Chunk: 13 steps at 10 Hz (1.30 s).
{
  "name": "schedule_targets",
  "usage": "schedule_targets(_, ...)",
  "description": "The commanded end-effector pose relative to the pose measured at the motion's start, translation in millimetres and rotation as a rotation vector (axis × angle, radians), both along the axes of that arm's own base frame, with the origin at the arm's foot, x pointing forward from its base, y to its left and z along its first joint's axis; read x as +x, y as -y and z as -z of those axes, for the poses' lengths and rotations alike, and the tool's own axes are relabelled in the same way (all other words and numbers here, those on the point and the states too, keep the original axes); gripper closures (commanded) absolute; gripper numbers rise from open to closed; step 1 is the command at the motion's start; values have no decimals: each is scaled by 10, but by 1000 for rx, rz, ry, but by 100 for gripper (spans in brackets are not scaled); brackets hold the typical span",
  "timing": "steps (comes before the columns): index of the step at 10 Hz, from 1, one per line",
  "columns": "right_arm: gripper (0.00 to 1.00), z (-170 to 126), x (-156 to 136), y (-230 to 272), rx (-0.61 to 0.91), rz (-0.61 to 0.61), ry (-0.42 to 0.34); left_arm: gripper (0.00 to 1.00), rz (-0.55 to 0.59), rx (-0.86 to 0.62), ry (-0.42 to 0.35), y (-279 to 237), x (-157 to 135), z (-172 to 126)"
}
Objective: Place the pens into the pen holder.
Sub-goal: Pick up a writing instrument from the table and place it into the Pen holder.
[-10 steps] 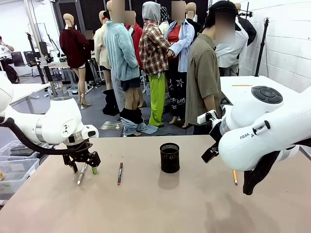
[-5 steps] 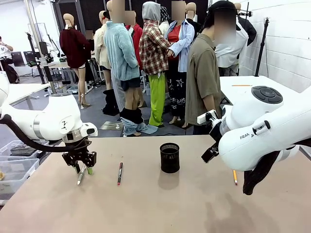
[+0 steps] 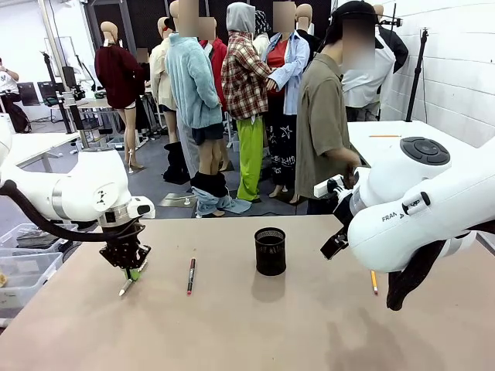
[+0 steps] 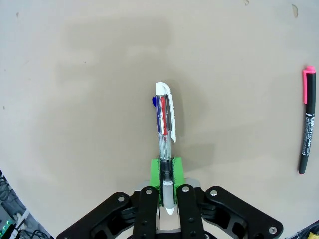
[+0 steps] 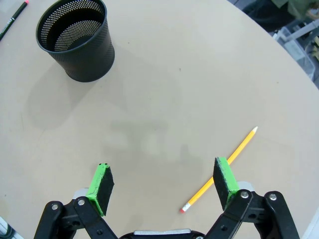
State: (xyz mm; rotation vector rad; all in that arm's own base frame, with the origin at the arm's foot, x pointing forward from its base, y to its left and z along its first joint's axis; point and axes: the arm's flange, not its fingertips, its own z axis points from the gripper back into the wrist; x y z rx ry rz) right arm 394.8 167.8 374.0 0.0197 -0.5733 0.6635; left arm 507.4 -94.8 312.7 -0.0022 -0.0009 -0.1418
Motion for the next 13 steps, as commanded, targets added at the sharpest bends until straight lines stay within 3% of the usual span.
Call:
schedule_targets(1,0,4,-2,0,0,0,-1,100,-22,36,-20,31,12,-7)
schedule_targets(3,0,4,-2,0,0,0,-1,100,6,52,-22,81,72,48)
schedule_targets(4,0,4,-2,0,0,0,-1,100,73,10,-3,128,46,11)
schedule_targets(8,0,4,-2,0,0,0,-1,100,312,-115,233,177,-264,-439)
schedule_targets(11,0,4,-2,0,0,0,-1,100,508,-332,413,270,-270,-615)
schedule_targets(13,0,4,-2,0,0,0,-1,100,426,-214,337,416,-181,-600)
